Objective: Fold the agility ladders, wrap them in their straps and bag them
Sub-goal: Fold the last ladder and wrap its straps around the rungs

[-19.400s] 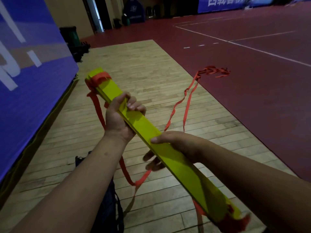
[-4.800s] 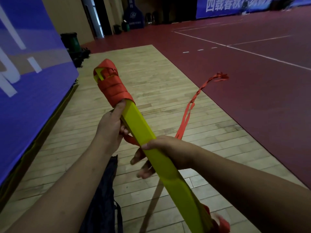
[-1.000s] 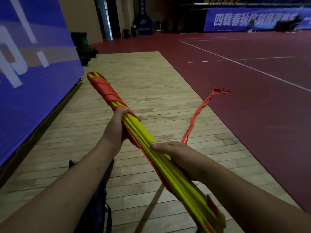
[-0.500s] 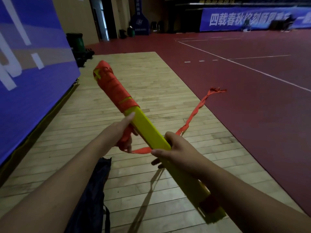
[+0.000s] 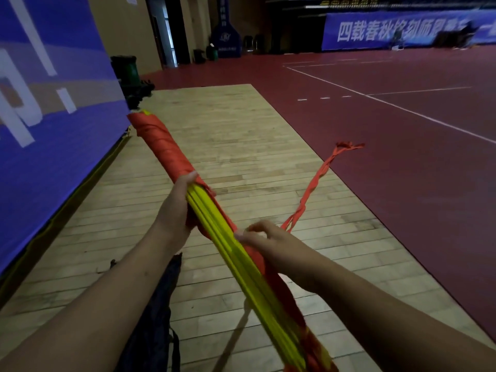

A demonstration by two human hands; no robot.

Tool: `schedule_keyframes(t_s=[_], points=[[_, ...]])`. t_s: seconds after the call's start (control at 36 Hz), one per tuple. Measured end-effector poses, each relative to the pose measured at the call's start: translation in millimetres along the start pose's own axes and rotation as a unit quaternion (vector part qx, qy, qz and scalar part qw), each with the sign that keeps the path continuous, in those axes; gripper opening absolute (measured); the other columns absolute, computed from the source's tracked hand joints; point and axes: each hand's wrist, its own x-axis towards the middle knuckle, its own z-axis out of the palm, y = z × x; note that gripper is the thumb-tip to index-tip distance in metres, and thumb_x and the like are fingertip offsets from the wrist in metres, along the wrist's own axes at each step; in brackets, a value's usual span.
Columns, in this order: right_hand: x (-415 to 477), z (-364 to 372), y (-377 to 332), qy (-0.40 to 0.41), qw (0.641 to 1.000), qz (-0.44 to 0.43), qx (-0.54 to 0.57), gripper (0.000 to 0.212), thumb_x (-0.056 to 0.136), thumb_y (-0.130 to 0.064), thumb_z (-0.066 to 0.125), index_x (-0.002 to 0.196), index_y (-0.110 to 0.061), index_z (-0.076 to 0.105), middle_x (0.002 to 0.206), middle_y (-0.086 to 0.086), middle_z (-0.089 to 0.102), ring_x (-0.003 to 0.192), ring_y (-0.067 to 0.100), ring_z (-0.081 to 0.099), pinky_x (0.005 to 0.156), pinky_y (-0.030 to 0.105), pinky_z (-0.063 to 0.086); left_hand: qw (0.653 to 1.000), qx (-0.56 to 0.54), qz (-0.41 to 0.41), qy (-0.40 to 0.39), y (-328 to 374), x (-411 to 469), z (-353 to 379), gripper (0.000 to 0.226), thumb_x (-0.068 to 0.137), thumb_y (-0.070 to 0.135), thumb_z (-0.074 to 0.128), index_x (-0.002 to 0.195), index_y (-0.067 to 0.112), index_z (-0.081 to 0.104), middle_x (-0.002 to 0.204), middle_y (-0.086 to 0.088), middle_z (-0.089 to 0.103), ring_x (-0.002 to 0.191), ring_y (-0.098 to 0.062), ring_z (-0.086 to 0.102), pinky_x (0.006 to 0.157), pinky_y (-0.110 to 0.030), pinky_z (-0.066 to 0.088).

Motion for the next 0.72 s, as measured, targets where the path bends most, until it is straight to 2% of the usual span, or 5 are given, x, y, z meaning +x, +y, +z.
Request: schedule_keyframes(t_s=[0.17,0.33,0.44,0.53,0.72], points=[[-7,-1,-7,-0.218,0.964,0.025,0.151,0.05,0.096,-0.051,0.058,0.115,-0.006,0.064,0.093,0.001,0.072,0.08,0.015,0.065,0.08,0.03,0.057,0.993,-0.053,0.04,-0.098,7,-5,5,0.043,0.094,0.039,0.043,0.082,0.005,0.066,0.075,-0.005,0.067,0.066,-0.018,0.063,0.064,-0.03,0.053],[-7,-3,-8,-0.248,0.931,-0.016,0.267,0.042,0.103,-0.025,0.055,0.133,0.002,0.044,0.114,0.028,0.066,0.093,0.039,0.069,0.088,0.05,0.059,0.995,0.049,-0.001,-0.091,7,-6,2,0.042,0.101,0.044,0.038,0.092,0.013,0.065,0.074,-0.001,0.073,0.071,-0.018,0.07,0.071,-0.037,0.051],[-7,-10,-11,-0.081,0.988,-0.013,0.128,0.042,0.1,-0.031,0.062,0.122,0.003,0.052,0.094,0.019,0.07,0.064,0.027,0.068,0.062,0.039,0.06,0.948,0.261,-0.149,-0.102,1,-2,-5,0.087,0.088,0.08,0.027,0.086,0.002,0.066,0.066,-0.013,0.066,0.06,-0.029,0.066,0.064,-0.035,0.054],[1,-2,-7,0.092,0.993,-0.034,-0.072,0.032,0.098,-0.033,0.062,0.107,-0.002,0.058,0.081,0.013,0.067,0.058,0.024,0.068,0.059,0.042,0.061,0.908,0.364,-0.168,-0.12,-5,-5,-1,0.088,0.085,0.081,0.031,0.086,0.0,0.064,0.052,-0.01,0.055,0.047,-0.026,0.059,0.054,-0.029,0.051],[2,13,-1,0.187,0.902,-0.096,-0.378,0.022,0.095,-0.034,0.056,0.102,-0.024,0.038,0.095,0.001,0.055,0.081,0.021,0.058,0.074,0.042,0.056,0.981,0.17,-0.086,-0.018,-16,-7,28,0.041,0.093,0.049,0.059,0.083,0.009,0.057,0.046,-0.002,0.042,0.04,-0.022,0.047,0.056,-0.03,0.043]])
